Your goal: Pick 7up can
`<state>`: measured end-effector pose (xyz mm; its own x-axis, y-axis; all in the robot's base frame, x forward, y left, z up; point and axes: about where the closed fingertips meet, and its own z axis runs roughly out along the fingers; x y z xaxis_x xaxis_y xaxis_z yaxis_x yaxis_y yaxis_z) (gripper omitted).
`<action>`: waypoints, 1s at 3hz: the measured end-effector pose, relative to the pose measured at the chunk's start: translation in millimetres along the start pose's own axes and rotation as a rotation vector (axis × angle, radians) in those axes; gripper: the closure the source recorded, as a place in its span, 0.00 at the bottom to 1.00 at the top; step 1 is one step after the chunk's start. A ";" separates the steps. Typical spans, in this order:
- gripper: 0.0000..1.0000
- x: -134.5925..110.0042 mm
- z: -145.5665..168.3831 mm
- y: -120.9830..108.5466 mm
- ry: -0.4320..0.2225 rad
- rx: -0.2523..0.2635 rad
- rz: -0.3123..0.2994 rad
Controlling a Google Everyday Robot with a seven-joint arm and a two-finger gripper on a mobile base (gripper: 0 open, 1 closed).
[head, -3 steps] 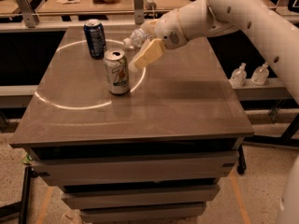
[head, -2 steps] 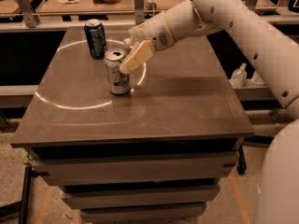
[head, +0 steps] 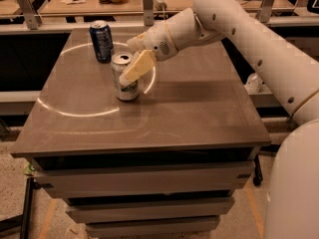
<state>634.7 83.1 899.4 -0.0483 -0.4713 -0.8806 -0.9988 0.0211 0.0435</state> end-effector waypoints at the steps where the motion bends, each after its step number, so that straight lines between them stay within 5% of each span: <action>1: 0.00 2.0 12.6 11.9 -0.012 -0.010 0.025; 2: 0.00 10.7 21.2 19.5 -0.009 -0.010 0.050; 3: 0.19 23.1 18.7 20.8 -0.004 0.006 0.069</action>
Offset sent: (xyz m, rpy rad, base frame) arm -0.0284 0.0127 -0.0309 0.0066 0.0728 -0.0389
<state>612.8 89.1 871.1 -0.1176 -0.4654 -0.8772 -0.9931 0.0586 0.1020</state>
